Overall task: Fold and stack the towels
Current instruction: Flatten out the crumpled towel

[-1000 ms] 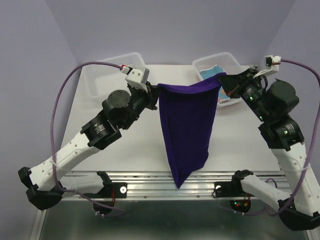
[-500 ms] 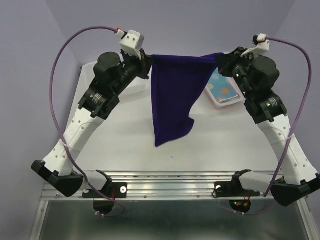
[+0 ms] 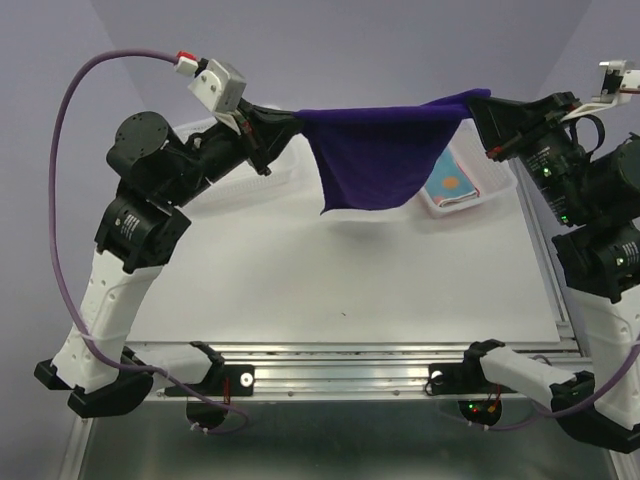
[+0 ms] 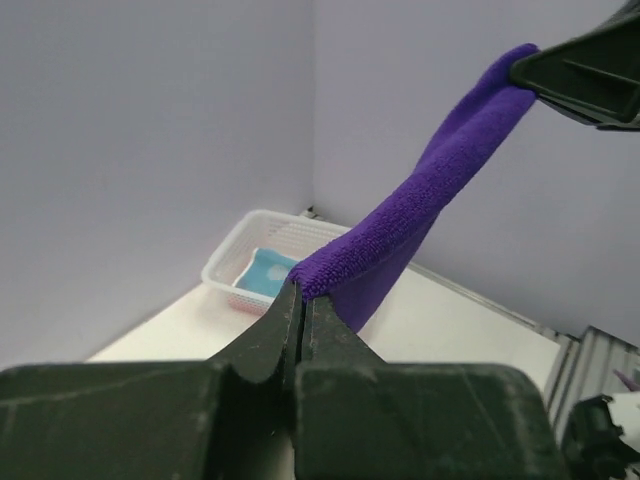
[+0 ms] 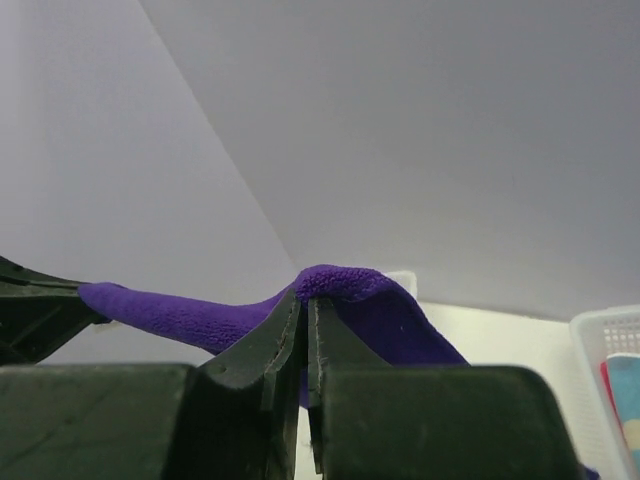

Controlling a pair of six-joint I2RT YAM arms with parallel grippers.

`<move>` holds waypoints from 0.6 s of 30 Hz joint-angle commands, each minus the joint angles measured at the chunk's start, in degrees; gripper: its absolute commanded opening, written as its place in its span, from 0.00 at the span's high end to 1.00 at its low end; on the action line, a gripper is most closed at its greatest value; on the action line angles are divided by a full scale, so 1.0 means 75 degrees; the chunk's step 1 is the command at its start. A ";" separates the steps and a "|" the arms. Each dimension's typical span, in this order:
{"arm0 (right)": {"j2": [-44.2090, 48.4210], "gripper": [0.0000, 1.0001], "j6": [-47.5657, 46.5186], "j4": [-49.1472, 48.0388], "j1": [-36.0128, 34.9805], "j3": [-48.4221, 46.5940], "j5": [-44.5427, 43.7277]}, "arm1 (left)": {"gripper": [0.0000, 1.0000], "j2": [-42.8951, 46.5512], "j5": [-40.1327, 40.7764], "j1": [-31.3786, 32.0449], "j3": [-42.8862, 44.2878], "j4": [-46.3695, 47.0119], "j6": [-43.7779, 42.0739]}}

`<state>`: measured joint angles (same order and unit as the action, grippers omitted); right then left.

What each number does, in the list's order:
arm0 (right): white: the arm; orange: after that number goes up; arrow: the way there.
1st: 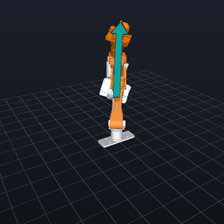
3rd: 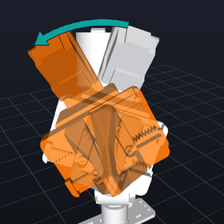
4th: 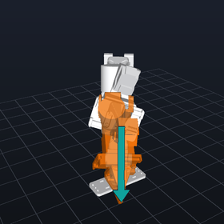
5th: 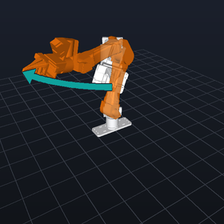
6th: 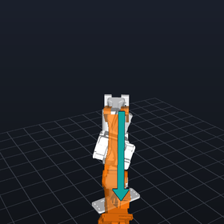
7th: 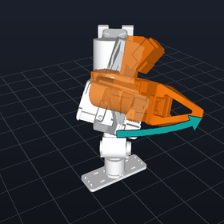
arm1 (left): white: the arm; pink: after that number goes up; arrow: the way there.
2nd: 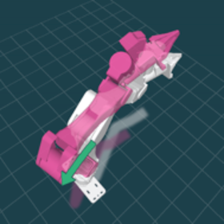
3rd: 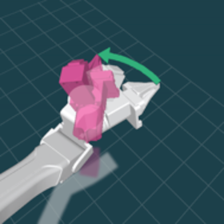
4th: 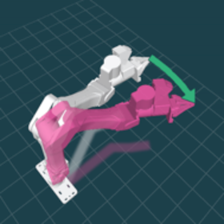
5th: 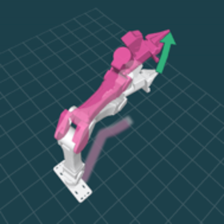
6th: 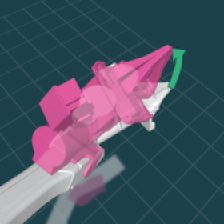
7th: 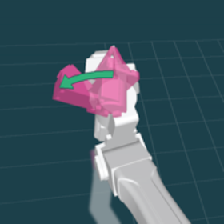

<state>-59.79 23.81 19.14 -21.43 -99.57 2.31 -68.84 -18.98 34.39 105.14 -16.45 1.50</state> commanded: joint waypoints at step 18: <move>0.1140 0.99 0.0493 0.0040 0.0068 0.0160 0.0972 | 1.00 0.1632 -0.0975 0.0289 -0.1266 0.1101 0.0832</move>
<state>-51.29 29.43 23.90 -21.45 -102.10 16.93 -57.19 -31.79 37.01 99.13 -14.24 8.82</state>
